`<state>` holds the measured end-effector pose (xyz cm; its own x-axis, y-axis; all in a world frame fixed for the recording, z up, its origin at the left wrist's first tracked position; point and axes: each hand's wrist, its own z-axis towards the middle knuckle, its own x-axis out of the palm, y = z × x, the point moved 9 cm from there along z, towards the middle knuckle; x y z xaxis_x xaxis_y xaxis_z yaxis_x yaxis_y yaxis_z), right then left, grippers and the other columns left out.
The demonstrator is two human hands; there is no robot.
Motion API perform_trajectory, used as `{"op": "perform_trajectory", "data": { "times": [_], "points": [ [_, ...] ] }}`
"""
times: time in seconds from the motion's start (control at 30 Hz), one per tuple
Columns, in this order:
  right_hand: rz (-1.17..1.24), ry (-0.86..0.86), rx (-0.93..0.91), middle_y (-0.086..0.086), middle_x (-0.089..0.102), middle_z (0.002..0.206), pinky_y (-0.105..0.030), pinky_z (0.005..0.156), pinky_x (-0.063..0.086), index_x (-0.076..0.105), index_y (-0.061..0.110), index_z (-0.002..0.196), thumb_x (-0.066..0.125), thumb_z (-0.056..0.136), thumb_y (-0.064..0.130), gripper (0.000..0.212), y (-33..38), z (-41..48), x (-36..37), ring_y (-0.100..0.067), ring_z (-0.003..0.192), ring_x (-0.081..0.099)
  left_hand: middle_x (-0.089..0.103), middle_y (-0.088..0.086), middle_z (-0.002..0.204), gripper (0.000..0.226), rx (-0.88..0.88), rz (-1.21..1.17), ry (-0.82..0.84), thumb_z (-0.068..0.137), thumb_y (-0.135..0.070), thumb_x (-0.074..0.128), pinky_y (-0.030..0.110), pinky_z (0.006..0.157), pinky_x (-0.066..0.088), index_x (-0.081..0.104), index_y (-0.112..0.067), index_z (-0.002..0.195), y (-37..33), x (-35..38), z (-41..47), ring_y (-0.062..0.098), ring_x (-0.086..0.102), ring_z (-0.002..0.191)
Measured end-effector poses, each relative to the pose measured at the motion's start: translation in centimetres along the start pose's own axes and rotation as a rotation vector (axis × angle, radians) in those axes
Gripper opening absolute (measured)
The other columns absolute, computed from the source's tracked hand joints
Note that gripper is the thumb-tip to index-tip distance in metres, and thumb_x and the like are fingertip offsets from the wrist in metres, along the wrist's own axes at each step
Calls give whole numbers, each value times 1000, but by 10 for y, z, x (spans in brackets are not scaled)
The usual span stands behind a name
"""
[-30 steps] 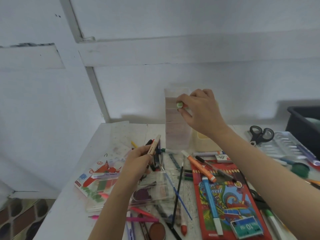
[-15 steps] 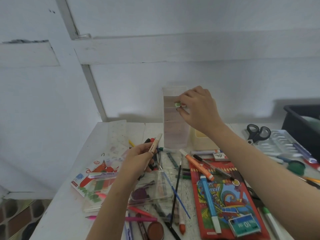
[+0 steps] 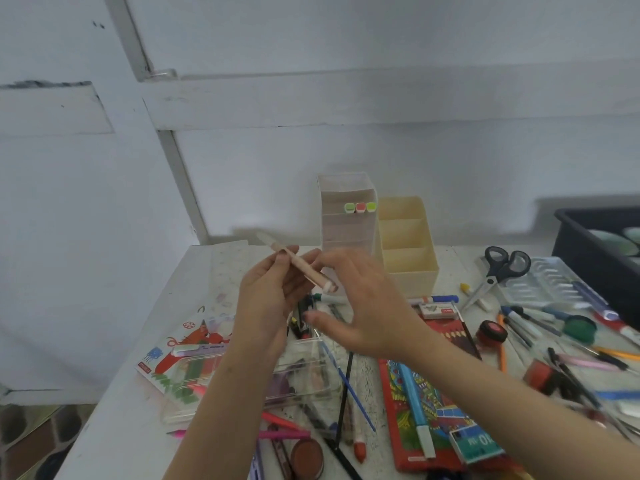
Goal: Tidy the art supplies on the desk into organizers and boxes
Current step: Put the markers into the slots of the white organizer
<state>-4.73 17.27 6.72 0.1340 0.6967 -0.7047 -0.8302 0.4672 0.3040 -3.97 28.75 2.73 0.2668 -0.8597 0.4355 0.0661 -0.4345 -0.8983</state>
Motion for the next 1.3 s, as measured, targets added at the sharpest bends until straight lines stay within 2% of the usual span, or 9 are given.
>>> {"op": "perform_trajectory", "data": {
  "times": [0.13,0.23,0.3,0.4,0.57,0.67,0.9,1.1,1.3],
  "points": [
    [-47,-161,-37,-5,62,108,-33,82,47,62,9,112,65,86,20,28,5,1,-19,-18,97,57,70,9,82,25,-134,-80,91,100,-18,40,30,70,54,62,-5,96,5,14,-2,18,67,72],
    [-95,-224,-127,-7,65,100,-33,75,48,68,7,103,68,84,9,19,16,11,-37,-21,89,59,69,10,86,27,-192,-152,176,99,-20,41,31,70,57,62,-3,98,9,26,-7,20,67,77],
    [-50,-230,-157,-1,65,98,-26,77,46,68,7,101,65,85,8,16,21,18,-48,-15,88,58,69,11,98,27,-222,-203,217,98,-22,43,32,72,59,62,-3,104,9,32,-9,23,67,87],
    [-1,-305,-72,10,59,92,-17,73,43,63,9,106,61,87,11,19,11,31,-71,-3,78,51,69,10,110,35,-263,-134,251,98,-30,40,35,77,58,59,-5,113,11,31,-9,22,69,94],
    [-178,-410,5,4,60,89,-30,63,48,58,10,112,58,88,15,25,-15,52,-101,-11,76,56,71,9,106,35,-305,-109,233,98,-33,39,36,76,54,59,-10,114,17,12,-9,23,70,95],
    [-290,-318,-28,6,61,89,-33,63,48,61,9,110,61,86,10,24,-27,62,-94,-20,76,59,71,10,105,33,-303,-135,186,97,-31,40,35,70,56,59,-10,114,16,-4,-8,24,69,95],
    [-401,29,-88,-5,71,85,-34,70,40,64,8,104,59,89,11,16,-49,71,-40,-28,79,61,71,11,106,32,-312,-161,101,97,-30,41,38,75,57,61,-11,112,18,-35,-8,25,70,94],
    [-462,32,-48,-7,70,94,-31,75,31,68,9,98,61,87,15,14,-63,75,-30,-29,88,60,72,11,100,31,-290,-224,29,98,-29,40,40,74,54,62,-9,107,15,-56,-6,26,71,84],
    [-454,13,5,-6,70,85,-30,73,26,68,10,95,59,87,14,13,-70,75,-24,-30,85,58,73,10,99,26,-217,-85,-54,96,-23,43,38,78,53,62,-9,107,9,-69,-2,25,71,84]
  ]
}}
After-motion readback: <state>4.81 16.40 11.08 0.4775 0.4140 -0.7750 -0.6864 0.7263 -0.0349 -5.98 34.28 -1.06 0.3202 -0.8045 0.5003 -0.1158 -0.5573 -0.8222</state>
